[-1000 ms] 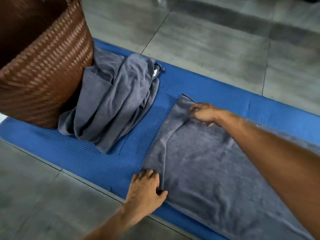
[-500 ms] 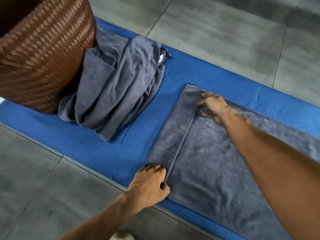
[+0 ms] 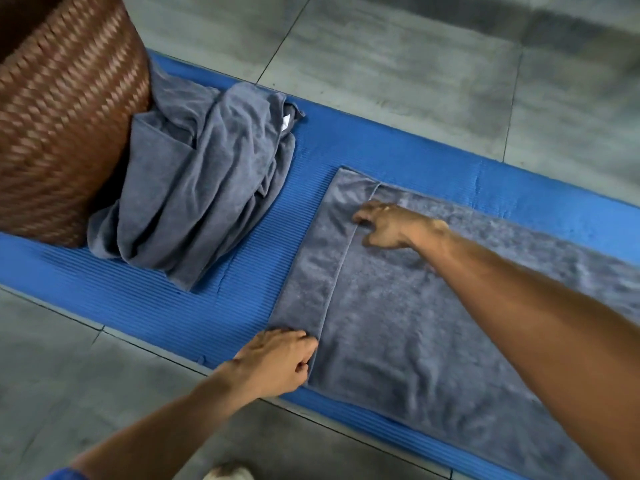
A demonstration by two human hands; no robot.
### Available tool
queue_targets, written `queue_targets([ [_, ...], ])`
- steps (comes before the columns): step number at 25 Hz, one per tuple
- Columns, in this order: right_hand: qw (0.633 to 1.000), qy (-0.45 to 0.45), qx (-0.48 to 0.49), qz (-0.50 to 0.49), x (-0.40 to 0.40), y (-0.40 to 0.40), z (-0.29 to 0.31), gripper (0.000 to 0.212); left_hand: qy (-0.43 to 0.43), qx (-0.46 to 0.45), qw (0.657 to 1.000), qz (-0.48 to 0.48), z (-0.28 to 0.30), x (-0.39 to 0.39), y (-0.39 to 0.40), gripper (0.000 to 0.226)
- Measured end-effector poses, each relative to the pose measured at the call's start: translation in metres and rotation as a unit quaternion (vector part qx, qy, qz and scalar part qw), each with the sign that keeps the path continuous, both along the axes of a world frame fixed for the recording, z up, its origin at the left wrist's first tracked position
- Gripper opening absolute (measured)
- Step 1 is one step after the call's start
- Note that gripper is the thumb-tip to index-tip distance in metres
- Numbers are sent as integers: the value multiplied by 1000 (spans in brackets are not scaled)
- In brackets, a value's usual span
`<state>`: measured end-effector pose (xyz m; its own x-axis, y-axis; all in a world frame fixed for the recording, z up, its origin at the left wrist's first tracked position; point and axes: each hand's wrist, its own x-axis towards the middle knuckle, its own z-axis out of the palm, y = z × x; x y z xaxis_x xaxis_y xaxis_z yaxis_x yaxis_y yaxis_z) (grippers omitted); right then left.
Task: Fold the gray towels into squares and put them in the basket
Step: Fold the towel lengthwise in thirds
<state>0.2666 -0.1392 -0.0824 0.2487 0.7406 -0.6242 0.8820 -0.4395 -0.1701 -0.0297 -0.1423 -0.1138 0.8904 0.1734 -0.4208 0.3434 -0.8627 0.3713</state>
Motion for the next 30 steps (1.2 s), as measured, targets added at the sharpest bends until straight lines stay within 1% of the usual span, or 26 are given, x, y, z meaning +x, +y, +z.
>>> queue_targets([
  [1, 1000, -11, -12, 4, 5, -7, 6, 61, -14, 20, 999, -30, -3, 0, 2, 22],
  [3, 996, -54, -35, 54, 10, -31, 20, 58, -23, 64, 993, -97, -8, -1, -2, 56],
  [4, 994, -64, -35, 84, 9, -47, 27, 56, -18, 82, 989, -121, -8, 0, -5, 66],
  [5, 993, -51, -28, 105, 7, -68, 27, 55, -14, 85, 987, -137, -9, 2, -8, 69],
  [6, 994, -17, -14, 103, 2, -93, 23, 54, -13, 94, 985, -144, -7, 8, -10, 66],
  [7, 997, 11, 2, 75, -8, -124, 15, 56, -16, 101, 984, -144, -6, 14, -11, 61],
  [8, 999, 15, 34, 25, -19, -159, 3, 58, -16, 104, 985, -135, -3, 22, -14, 53],
  [9, 997, -12, 73, -23, -35, -195, -12, 60, -17, 111, 986, -126, 0, 29, -17, 47],
  [10, 994, -31, 88, -63, -56, -228, -22, 61, -11, 119, 986, -112, 4, 36, -23, 47],
  [11, 993, -39, 70, -81, -77, -260, -27, 62, -1, 116, 987, -111, 6, 44, -31, 53],
  [13, 995, -67, 56, -45, -98, -298, -35, 64, 49, 128, 980, -144, 5, 54, -40, 65],
  [14, 995, -73, 64, -29, -98, -310, -36, 64, 80, 132, 975, -162, 11, 59, -42, 65],
  [15, 995, -63, 64, -46, -92, -318, -31, 63, 96, 136, 970, -178, 15, 65, -41, 63],
  [16, 990, -63, 102, -74, -84, -324, -27, 62, 99, 139, 965, -197, 20, 73, -41, 59],
  [17, 984, -68, 115, -114, -80, -330, -21, 63, 107, 144, 960, -217, 22, 81, -41, 54],
  [18, 979, -78, 116, -146, -78, -337, -21, 66, 134, 154, 951, -233, 27, 88, -44, 49],
  [20, 985, -45, 54, -159, -75, -353, -26, 74, 180, 171, 928, -278, 35, 104, -54, 45],
  [21, 986, -28, 5, -165, -74, -363, -27, 75, 186, 170, 919, -303, 39, 113, -63, 46],
  [22, 983, -26, 10, -181, -69, -370, -25, 72, 181, 166, 915, -321, 45, 123, -71, 48],
  [23, 978, -44, 59, -197, -63, -377, -22, 68, 156, 156, 916, -334, 51, 132, -79, 50],
  [24, 968, -88, 107, -209, -59, -387, -19, 64, 123, 143, 920, -344, 59, 142, -88, 51],
  [25, 958, -121, 120, -231, -58, -400, -19, 63, 91, 129, 924, -348, 67, 150, -96, 52],
  [28, 946, -116, 47, -297, -64, -428, -28, 62, 26, 90, 929, -358, 89, 165, -116, 57],
  [30, 935, -114, 63, -329, -66, -437, -29, 53, 24, 98, 919, -381, 96, 171, -125, 62],
])
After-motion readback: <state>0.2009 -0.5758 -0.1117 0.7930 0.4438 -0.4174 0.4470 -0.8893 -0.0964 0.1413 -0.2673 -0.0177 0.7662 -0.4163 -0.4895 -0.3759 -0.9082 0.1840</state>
